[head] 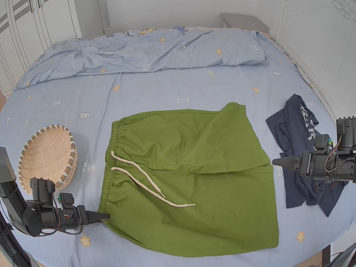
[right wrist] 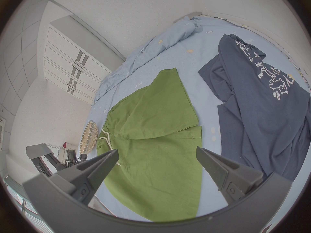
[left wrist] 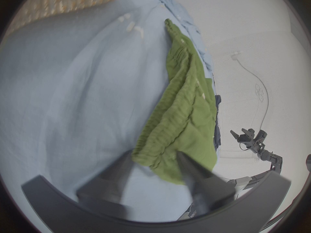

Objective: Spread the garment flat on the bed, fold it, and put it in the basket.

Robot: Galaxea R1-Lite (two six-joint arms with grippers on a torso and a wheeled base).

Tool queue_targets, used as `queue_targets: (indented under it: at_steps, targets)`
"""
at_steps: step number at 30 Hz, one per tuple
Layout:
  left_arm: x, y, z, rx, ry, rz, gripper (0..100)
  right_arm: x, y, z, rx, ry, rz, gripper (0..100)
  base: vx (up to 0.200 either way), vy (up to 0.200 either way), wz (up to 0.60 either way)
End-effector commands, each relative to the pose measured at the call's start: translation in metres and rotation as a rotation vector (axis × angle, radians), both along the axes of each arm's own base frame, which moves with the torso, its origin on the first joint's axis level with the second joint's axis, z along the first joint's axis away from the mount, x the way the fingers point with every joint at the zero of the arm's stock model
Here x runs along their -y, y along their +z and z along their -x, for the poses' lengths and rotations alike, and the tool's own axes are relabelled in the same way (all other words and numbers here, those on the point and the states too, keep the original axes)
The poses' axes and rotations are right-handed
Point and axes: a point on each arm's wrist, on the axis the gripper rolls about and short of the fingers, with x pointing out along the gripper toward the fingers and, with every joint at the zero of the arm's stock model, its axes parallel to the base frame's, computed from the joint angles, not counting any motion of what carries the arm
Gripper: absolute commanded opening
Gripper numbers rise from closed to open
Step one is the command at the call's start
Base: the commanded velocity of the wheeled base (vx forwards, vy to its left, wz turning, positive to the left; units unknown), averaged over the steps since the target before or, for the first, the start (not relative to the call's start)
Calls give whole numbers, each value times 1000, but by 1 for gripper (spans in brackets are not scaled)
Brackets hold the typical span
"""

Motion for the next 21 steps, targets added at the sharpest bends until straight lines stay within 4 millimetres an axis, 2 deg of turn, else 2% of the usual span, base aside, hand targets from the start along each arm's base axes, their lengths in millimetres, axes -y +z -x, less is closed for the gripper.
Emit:
queue_targets:
  at_steps: [1, 8, 13, 17, 21]
  targets:
    - [0, -2, -1, -5, -2, 4, 0, 0, -1, 0, -6, 0, 0, 100, 0, 0, 0]
    - [-4, -3, 11, -30, 21, 5, 0, -2, -10, 7, -39, 15, 8, 100, 0, 0, 0]
    - [-10, 2, 33, -42, 67, 5, 0, -2, -28, 19, -109, 24, 26, 100, 0, 0, 0]
    - [-13, 6, 43, -55, 93, 10, 0, 2, -44, 33, -172, 27, 42, 100, 0, 0, 0]
    - [-12, 7, 56, -136, 96, 18, 0, 7, -68, 58, -278, 32, 60, 100, 0, 0, 0]
